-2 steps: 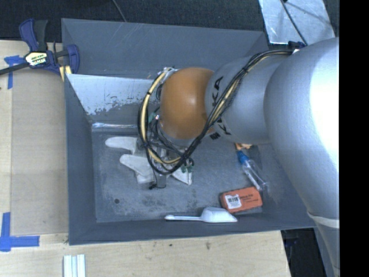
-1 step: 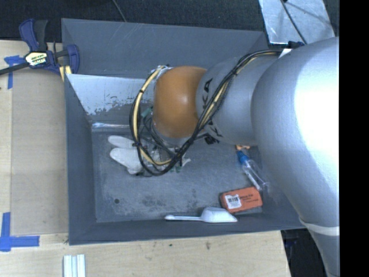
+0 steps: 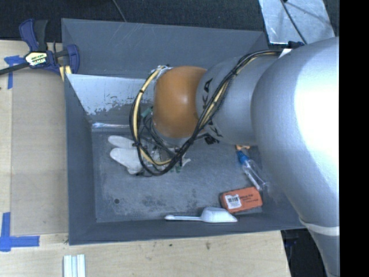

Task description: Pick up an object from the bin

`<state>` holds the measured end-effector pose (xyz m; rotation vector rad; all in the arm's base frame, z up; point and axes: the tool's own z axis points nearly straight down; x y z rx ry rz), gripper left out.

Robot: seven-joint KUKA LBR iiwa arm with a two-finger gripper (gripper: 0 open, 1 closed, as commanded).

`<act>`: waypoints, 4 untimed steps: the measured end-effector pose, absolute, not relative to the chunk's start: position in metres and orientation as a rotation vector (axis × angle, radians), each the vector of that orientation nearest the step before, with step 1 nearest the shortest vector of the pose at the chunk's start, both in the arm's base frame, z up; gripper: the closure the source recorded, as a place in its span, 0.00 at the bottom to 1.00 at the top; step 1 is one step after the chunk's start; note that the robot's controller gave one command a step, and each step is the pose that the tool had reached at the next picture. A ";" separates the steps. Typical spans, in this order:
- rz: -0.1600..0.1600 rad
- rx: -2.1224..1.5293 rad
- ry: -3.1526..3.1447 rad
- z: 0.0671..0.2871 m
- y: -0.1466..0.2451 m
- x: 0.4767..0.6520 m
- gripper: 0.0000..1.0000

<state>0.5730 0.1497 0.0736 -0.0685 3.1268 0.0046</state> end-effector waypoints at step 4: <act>0.003 -0.069 3.133 0.120 0.149 0.572 1.00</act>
Offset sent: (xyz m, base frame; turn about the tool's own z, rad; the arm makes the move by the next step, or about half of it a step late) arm 0.0001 -0.0001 0.0264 0.0000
